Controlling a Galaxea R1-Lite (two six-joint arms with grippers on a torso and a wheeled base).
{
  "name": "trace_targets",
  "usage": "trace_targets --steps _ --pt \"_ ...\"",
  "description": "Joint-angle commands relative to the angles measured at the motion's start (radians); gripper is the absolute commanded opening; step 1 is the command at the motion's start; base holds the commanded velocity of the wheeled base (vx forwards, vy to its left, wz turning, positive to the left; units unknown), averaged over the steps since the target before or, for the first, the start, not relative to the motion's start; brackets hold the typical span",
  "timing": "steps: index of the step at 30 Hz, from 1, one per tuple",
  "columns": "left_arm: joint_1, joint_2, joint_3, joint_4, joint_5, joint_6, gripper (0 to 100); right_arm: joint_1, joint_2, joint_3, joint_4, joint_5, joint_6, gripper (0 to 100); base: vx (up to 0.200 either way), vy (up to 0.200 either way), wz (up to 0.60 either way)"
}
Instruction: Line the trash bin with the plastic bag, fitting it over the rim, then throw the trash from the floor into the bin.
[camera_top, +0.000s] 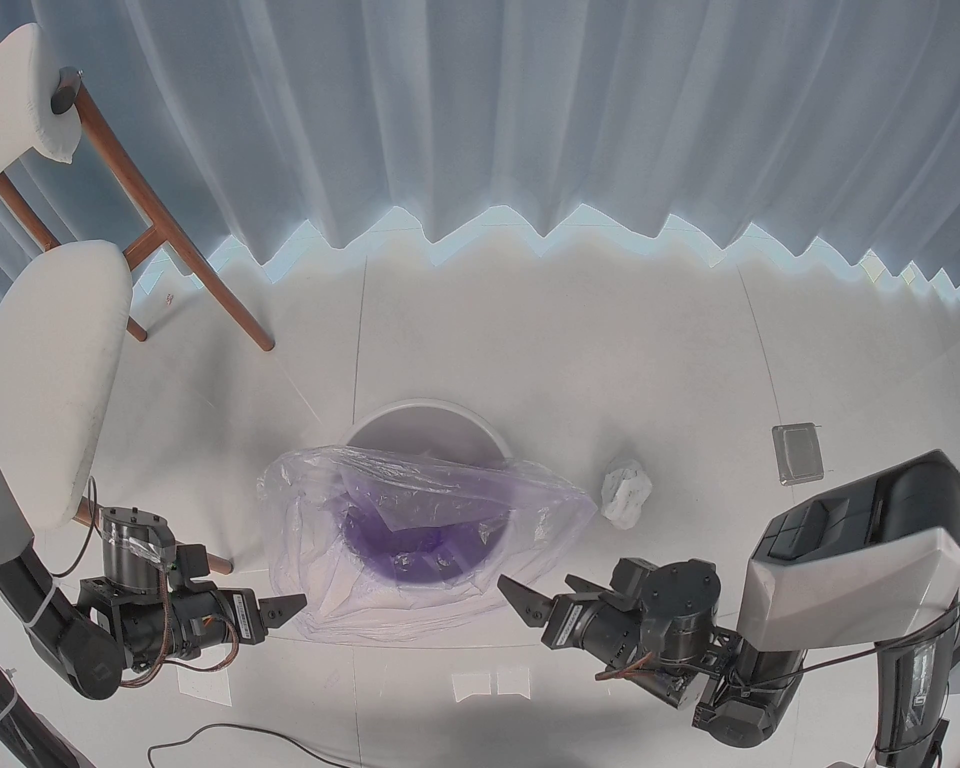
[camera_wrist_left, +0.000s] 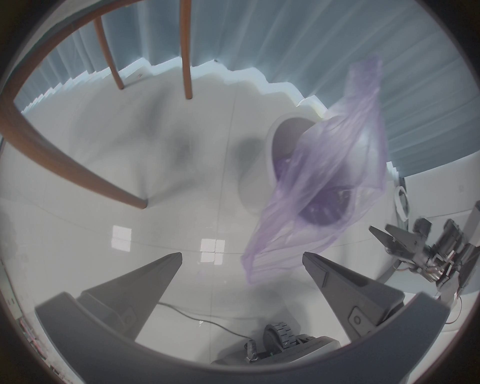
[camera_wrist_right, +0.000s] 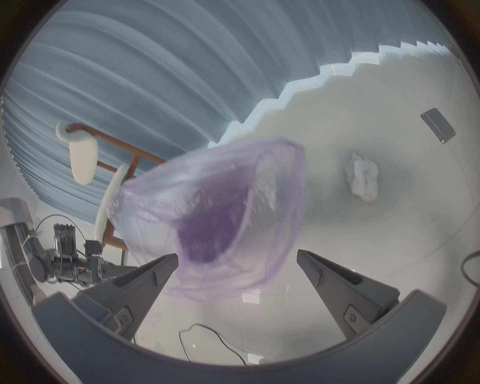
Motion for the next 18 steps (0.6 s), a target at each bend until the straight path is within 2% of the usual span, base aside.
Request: trace_targets --steps 1,5,7,13,18 --pt "-0.005 -0.059 -0.066 -0.006 -0.048 -0.001 100 -0.015 -0.019 -0.083 -0.010 -0.002 0.003 100 0.000 0.000 0.00" --pt "-0.003 -0.060 -0.085 -0.009 -0.056 -0.003 100 -0.009 -0.016 -0.123 -0.009 -0.001 0.043 100 0.000 0.000 0.00" --pt "0.003 -0.072 -0.076 -0.015 -0.068 -0.006 100 -0.008 -0.006 -0.173 -0.007 0.001 0.106 100 0.000 0.000 0.00" --pt "0.005 -0.083 -0.068 -0.035 -0.090 -0.015 100 -0.012 0.012 -0.236 -0.010 0.004 0.150 100 0.000 0.000 0.00" --pt "-0.006 -0.082 -0.079 -0.037 -0.090 -0.012 100 -0.006 0.006 -0.244 -0.010 0.006 0.165 100 0.000 0.200 0.00"
